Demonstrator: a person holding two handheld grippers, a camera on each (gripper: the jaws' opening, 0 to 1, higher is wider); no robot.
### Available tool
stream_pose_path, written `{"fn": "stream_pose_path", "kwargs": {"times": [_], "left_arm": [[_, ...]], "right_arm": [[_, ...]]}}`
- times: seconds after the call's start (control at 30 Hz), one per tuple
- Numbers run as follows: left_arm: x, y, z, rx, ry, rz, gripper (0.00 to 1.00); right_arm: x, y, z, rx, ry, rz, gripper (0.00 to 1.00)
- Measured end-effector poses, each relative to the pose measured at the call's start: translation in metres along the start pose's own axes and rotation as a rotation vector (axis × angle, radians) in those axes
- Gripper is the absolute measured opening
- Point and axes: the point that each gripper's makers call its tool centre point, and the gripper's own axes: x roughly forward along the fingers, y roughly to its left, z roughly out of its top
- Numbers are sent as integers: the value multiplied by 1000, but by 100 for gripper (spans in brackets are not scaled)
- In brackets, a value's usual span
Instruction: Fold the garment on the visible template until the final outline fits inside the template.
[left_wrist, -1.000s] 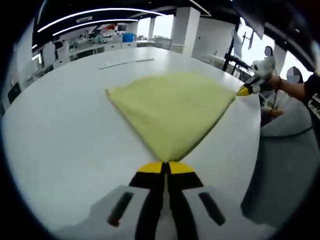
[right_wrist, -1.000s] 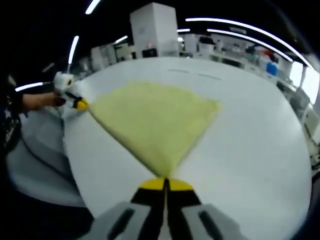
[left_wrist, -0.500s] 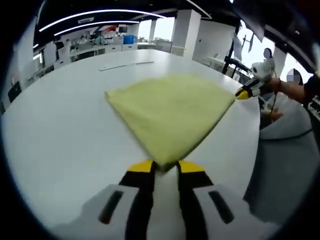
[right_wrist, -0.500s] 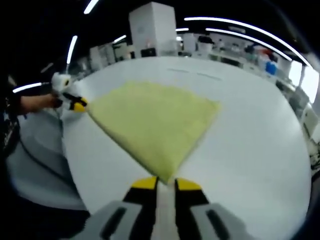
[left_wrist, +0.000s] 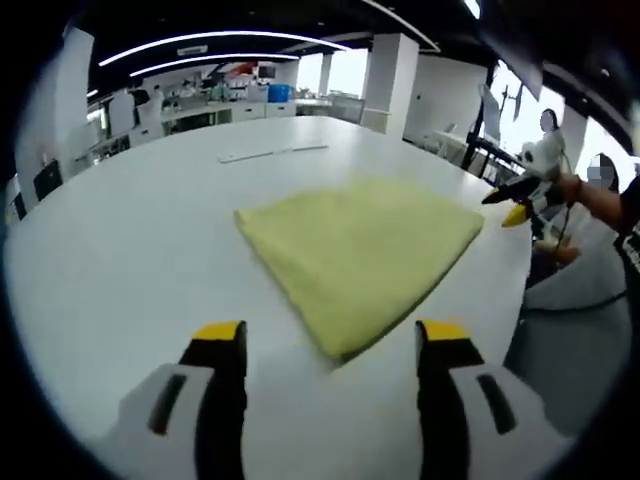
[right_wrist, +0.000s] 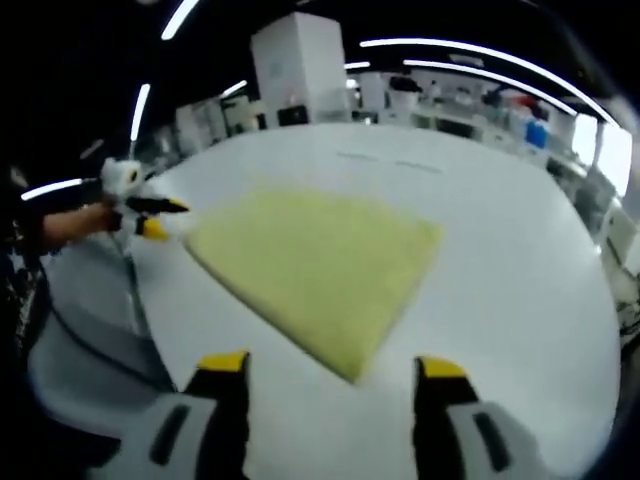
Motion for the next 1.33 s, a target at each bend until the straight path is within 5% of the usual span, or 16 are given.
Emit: {"fn": "stream_pose_path", "kwargs": {"times": [0.23,0.4,0.53,0.67,1.33], "left_arm": [[-13,-8,15,-58,-45,-4,86],[-19,-13,16,-61,-16,-22,99],[-24,-8,16,-73,-22,-32,99],[-30,-8,19,-74,-50,-12,99],[-35,-7,5,-51,-10,22,99]], "right_arm": [[-15,20,25,-15,-48,32,86],[-25,26,36,-44,-68,17,90],[-32,31,41,-20,-84,12,99],[-37,40,43,-2,-92,19,99],[-42,41,43,-22,-90,-23,99]]}}
